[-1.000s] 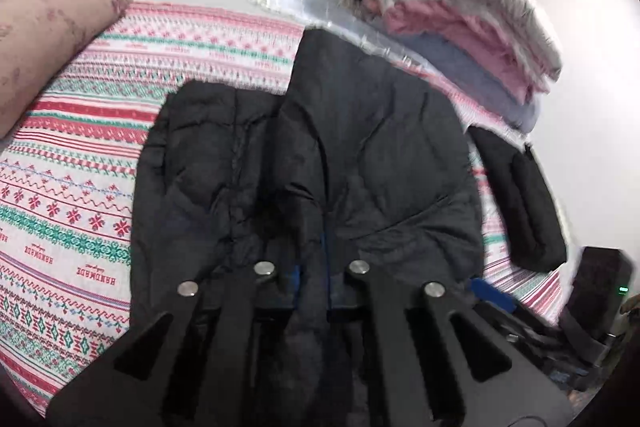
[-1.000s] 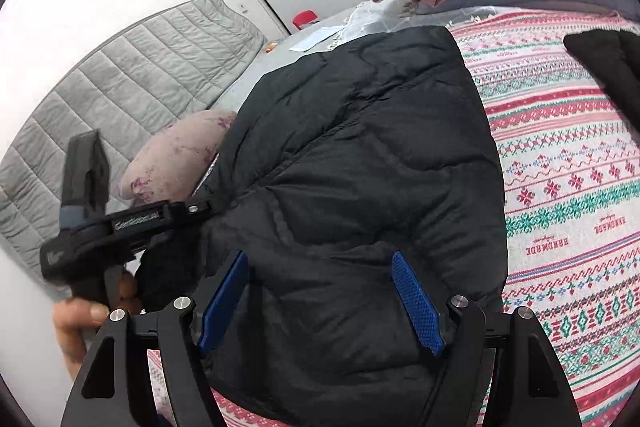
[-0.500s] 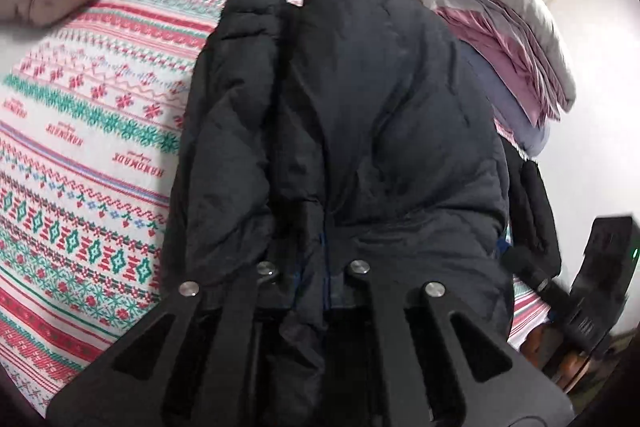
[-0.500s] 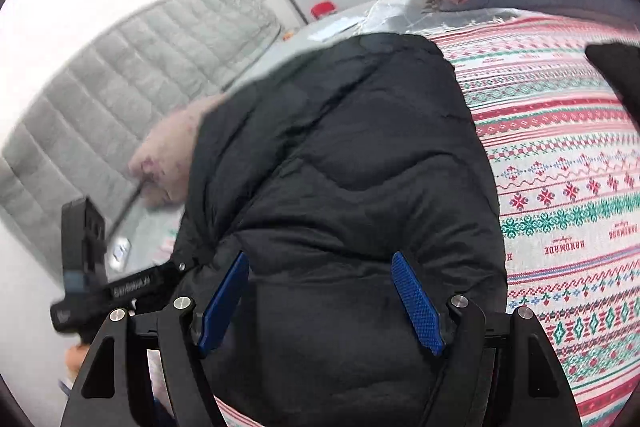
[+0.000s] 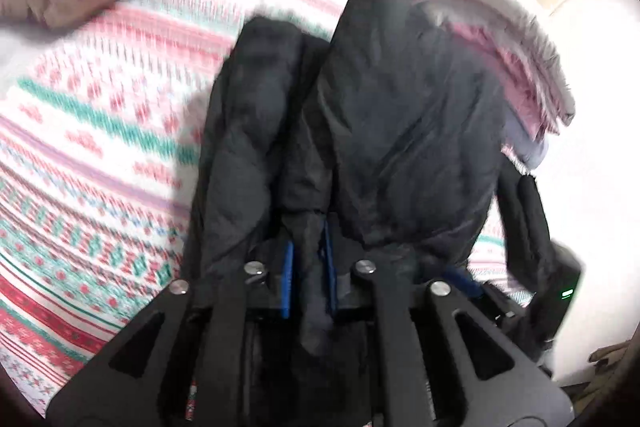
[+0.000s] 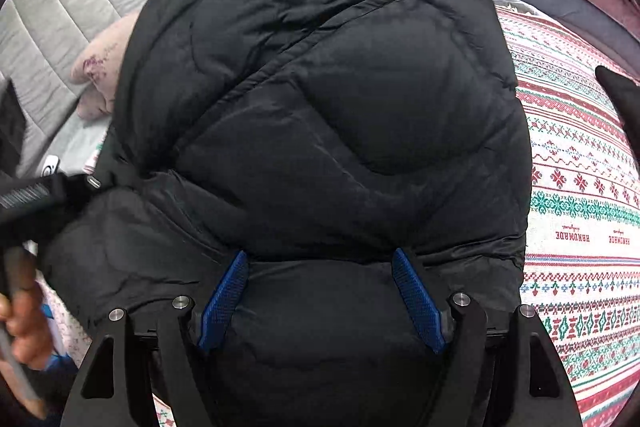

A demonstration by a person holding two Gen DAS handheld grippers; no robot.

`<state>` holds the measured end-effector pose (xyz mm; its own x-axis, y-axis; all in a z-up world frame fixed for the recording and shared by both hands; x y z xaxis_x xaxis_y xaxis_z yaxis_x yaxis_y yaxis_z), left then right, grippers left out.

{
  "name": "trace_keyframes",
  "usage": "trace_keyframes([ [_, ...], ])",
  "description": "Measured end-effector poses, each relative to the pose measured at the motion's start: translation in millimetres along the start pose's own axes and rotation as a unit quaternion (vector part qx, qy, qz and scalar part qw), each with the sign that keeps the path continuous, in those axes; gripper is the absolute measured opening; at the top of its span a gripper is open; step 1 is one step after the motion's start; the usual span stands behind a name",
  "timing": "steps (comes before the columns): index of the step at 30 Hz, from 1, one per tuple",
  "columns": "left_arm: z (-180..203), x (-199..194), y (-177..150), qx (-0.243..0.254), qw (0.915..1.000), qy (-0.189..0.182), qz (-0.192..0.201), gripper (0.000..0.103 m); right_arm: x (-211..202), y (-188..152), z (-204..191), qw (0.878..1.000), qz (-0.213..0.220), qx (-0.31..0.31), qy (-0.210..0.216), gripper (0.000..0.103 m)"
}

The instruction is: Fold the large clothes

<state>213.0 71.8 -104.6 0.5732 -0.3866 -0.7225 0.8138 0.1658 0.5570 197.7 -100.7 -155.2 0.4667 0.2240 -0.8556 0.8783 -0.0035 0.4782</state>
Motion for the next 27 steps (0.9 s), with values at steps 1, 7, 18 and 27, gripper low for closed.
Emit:
trace_keyframes([
  [1,5.6,-7.0,2.5,0.014,0.9999,0.002,0.009,0.025,0.9,-0.5,-2.2,1.000,0.000,-0.004,-0.003,0.077],
  [7,33.5,-46.6,33.6,0.039,0.9963,0.017,0.075,0.041,5.2,-1.2,-8.3,1.000,-0.002,-0.014,-0.012,0.077],
  [18,39.1,61.3,74.8,0.061,0.9946,0.080,0.027,0.059,-0.4,-3.0,-5.1,1.000,-0.001,-0.017,-0.002,0.077],
  [27,4.4,68.4,61.1,0.037,0.9937,0.099,0.036,0.059,-76.1,26.3,-0.6,0.991,0.110,-0.019,0.074,0.077],
])
Point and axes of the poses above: each gripper's, at about its wrist camera, not at the fingertips, and x roughly the way its jaws point, z to its right, y to its top, the point moved 7 cm from there along x, roughly the way its jaws point, and after that the axes turned 8 degrees about x, right-handed, at the moved point
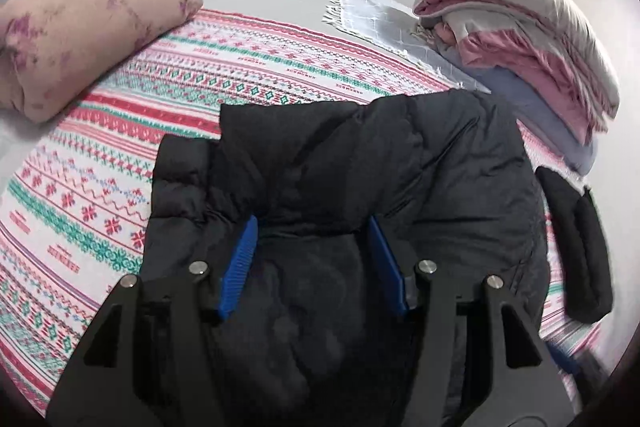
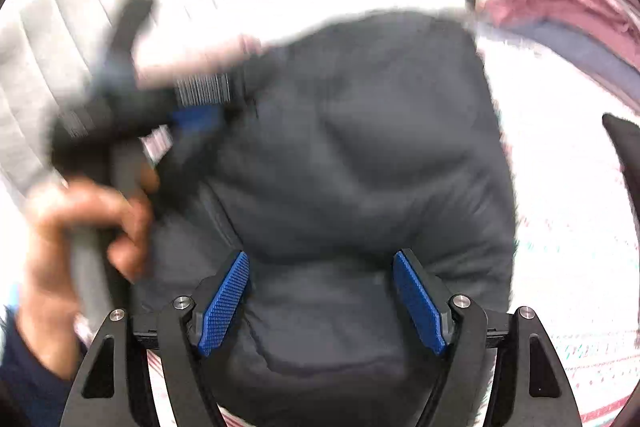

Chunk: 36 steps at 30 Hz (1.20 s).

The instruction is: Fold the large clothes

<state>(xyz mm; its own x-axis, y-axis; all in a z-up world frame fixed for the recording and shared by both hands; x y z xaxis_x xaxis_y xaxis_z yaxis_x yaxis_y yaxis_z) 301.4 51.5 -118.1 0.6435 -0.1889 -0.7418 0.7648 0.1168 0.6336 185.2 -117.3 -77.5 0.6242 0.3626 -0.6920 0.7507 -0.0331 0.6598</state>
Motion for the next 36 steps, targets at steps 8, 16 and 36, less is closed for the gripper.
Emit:
trace_keyframes([
  [8,-15.6,-2.1,-1.6,-0.031,0.9995,0.000,0.003,0.059,13.0,86.5,35.4,0.995,0.043,0.089,0.006,0.077],
  [16,-31.5,13.9,-7.7,-0.045,0.9986,0.030,-0.002,0.059,139.5,96.8,41.6,0.994,-0.052,0.075,-0.067,0.078],
  [36,-25.9,-20.6,-15.2,-0.044,0.9980,-0.041,-0.020,0.074,-0.4,61.7,69.2,0.984,0.045,0.165,-0.044,0.085],
])
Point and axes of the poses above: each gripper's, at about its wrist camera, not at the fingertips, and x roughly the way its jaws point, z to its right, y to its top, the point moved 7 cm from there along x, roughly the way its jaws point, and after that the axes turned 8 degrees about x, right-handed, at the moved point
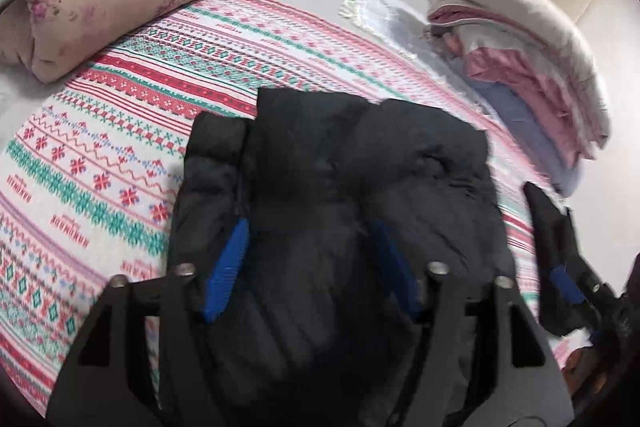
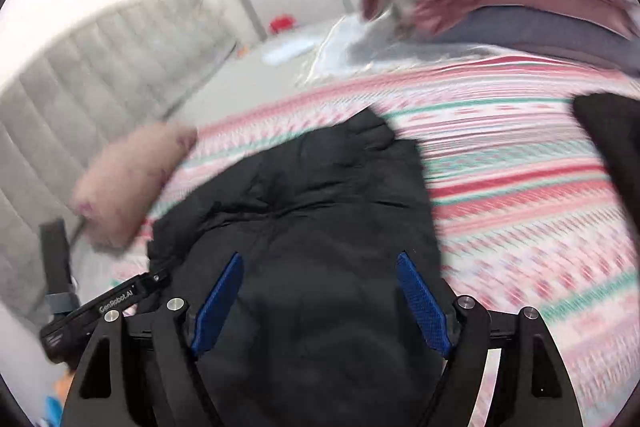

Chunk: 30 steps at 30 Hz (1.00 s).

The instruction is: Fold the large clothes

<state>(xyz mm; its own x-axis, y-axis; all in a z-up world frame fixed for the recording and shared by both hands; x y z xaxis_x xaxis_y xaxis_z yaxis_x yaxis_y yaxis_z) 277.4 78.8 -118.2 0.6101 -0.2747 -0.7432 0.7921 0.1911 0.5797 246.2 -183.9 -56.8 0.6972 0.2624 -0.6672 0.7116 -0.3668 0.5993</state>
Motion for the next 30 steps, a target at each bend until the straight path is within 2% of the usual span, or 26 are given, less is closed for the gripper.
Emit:
trace_keyframes([
  [3,7.9,-12.4,-6.8,0.018,0.9997,-0.012,-0.014,0.076,-14.6,-21.7,36.1,0.999,-0.007,0.051,0.016,0.086],
  [6,4.4,-23.2,-16.5,0.022,0.9991,-0.020,-0.032,0.076,-1.8,-28.6,56.7,0.997,-0.045,0.052,-0.019,0.086],
  [11,-18.1,-38.2,-40.0,0.025,0.9979,-0.013,-0.059,0.076,-0.9,-22.0,71.8,0.990,-0.047,0.128,0.033,0.086],
  [14,-30.2,-35.0,-59.3,0.018,0.9965,-0.011,-0.081,0.080,5.8,-29.0,68.5,0.988,-0.071,0.132,0.045,0.086],
  [16,-31.9,-30.0,-71.5,0.012,0.9951,-0.031,-0.094,0.083,9.8,-34.2,65.4,0.988,-0.085,0.125,0.042,0.086],
  [19,-38.7,-24.3,-83.7,-0.022,0.9930,-0.058,-0.101,0.090,14.8,-39.0,64.9,0.984,-0.100,0.137,0.053,0.086],
  [24,-40.5,-16.3,-95.6,-0.070,0.9835,-0.113,-0.122,0.090,32.7,-49.9,73.5,0.976,-0.134,0.163,0.060,0.086],
  [27,-34.6,-14.3,-98.2,-0.068,0.9818,-0.125,-0.126,0.091,42.1,-55.0,75.2,0.975,-0.146,0.162,0.051,0.086],
  [30,-27.1,-11.0,-102.2,-0.065,0.9801,-0.136,-0.129,0.094,46.7,-58.4,70.6,0.971,-0.158,0.164,0.066,0.086],
])
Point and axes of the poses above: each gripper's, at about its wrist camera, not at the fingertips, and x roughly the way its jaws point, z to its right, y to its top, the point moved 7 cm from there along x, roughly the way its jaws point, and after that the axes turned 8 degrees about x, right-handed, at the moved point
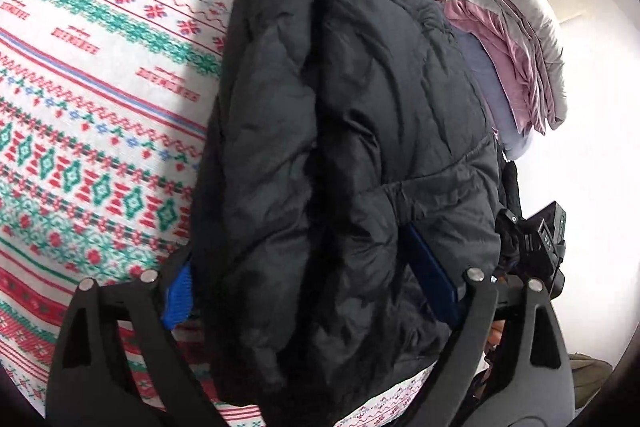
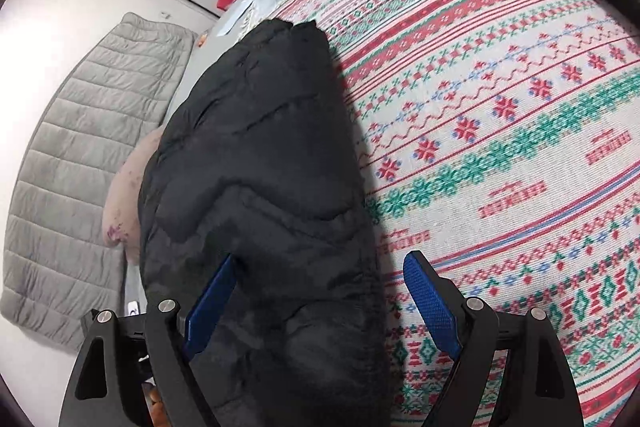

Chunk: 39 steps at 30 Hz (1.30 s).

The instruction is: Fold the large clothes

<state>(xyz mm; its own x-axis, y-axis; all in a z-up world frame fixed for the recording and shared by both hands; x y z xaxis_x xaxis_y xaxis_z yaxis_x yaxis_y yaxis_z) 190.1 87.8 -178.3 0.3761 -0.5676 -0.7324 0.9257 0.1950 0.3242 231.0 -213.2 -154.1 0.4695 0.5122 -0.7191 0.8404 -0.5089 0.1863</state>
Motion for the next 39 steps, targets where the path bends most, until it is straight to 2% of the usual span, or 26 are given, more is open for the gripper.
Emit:
trace_keyframes([
  [5,8.7,12.6,4.2,-0.001,0.9998,-0.018,-0.002,0.097,17.5,-6.5,-0.4,0.999,-0.031,0.006,0.002,0.086],
  [12,1.2,9.4,3.2,0.000,0.9994,-0.033,0.006,0.097,25.2,-11.2,-9.3,0.999,-0.031,-0.002,0.007,0.086],
  [14,-1.8,7.3,1.1,0.006,0.9993,-0.036,0.011,0.093,26.7,-12.4,-14.0,1.000,-0.023,-0.006,0.009,0.086],
  [17,-1.1,8.6,-0.1,0.012,0.9992,-0.032,0.021,0.081,36.6,-16.3,-19.7,1.000,-0.018,-0.008,0.007,0.081],
  [19,0.7,8.1,1.3,0.006,0.9989,-0.038,0.028,0.059,36.2,-17.0,-24.7,1.000,-0.009,-0.015,0.002,0.067],
  [20,1.7,5.6,2.9,0.005,0.9985,-0.042,0.034,0.052,34.3,-16.9,-28.0,1.000,-0.003,-0.019,0.002,0.062],
  [21,4.5,0.6,5.8,0.011,0.9979,-0.045,0.046,0.041,31.0,-16.3,-33.2,1.000,0.007,-0.029,0.004,0.050],
  [22,5.9,-1.9,8.4,0.015,0.9976,-0.044,0.052,0.035,26.1,-15.6,-38.1,0.999,0.015,-0.038,0.006,0.040],
  [24,10.5,-7.8,12.3,0.022,0.9968,-0.043,0.064,0.029,19.6,-15.7,-49.6,0.998,0.033,-0.061,0.003,0.032],
  [27,15.5,-13.9,18.0,0.029,0.9961,-0.037,0.075,0.025,12.4,-16.0,-67.5,0.992,0.069,-0.100,-0.023,0.025],
  [32,29.8,-34.6,37.5,0.050,0.9912,-0.052,0.111,0.024,-24.9,-20.9,-103.8,0.975,0.148,-0.162,-0.024,0.020],
  [37,44.1,-24.5,46.4,0.049,0.9914,-0.050,0.111,0.023,-26.2,-12.3,-83.1,0.979,0.145,-0.139,-0.041,0.020],
  [39,53.1,-23.3,51.4,0.058,0.9902,-0.050,0.117,0.023,-31.9,-8.8,-83.9,0.975,0.164,-0.142,-0.052,0.019],
])
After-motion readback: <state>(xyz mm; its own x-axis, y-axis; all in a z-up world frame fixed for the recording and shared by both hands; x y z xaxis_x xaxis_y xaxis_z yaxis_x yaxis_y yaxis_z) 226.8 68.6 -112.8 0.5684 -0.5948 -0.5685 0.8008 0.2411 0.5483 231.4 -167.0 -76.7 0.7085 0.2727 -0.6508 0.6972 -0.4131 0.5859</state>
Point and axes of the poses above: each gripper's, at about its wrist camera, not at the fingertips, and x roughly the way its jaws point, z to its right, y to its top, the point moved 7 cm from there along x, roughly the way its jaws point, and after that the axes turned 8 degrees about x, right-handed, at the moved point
